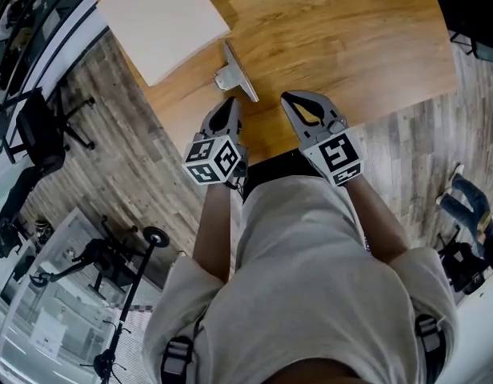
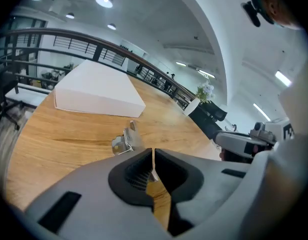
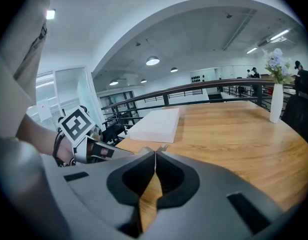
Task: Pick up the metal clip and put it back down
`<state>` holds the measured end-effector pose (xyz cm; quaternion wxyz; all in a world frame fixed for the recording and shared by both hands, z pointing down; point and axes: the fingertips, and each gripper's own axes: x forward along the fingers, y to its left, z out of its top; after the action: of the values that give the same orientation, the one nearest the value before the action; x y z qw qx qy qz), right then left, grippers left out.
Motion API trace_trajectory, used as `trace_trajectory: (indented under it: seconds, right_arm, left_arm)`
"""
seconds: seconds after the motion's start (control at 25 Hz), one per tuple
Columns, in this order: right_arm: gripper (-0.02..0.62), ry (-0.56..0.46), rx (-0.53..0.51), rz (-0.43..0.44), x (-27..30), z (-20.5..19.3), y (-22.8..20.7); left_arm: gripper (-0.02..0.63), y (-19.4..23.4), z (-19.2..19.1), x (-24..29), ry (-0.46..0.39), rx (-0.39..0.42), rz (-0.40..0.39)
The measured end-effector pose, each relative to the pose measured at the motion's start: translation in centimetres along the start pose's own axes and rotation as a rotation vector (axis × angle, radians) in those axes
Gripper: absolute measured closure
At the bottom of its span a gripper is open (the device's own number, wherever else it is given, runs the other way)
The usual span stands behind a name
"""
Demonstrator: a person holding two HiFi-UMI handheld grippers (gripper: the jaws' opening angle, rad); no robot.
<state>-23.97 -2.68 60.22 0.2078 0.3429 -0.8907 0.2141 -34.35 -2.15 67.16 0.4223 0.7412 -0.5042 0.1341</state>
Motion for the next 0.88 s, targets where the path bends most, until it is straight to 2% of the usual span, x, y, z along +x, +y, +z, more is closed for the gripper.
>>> trace_trajectory:
  seconds: [0.12,0.2,0.24,0.32,0.36,0.68,0.88]
  right_arm:
    - [0.569,0.004,0.012,-0.01,0.4,0.1,-0.9]
    - [0.569,0.01,0.018,-0.018,0.3,0.1,-1.3]
    - [0.569,0.012,0.02,-0.023,0.3,0.1,-1.6]
    - [0.569,0.015,0.024,-0.033,0.3,0.1,-2.1]
    - [0.569,0.016,0.026,-0.037,0.4,0.1,-2.3]
    - [0.569,0.018,0.039,-0.048,1.3,0.3,-2.7]
    - [0.569,0.022,0.04,-0.052,1.6,0.2,-2.9]
  left_arm:
    - [0.575,0.7,0.1,1.2,0.023,-0.071,-0.02]
    - [0.574,0.9,0.2,1.4,0.039,-0.08,-0.018]
    - [0.55,1.0,0.3,1.6,0.045,-0.08,-0.016]
    - [0.462,1.4,0.5,1.9,0.056,-0.085,-0.014]
    - [0.451,1.6,0.6,2.1,0.056,-0.091,-0.014]
    - [0.448,2.6,1.8,2.4,0.052,-0.123,-0.016]
    - [0.448,3.6,2.1,2.4,0.061,-0.095,0.004]
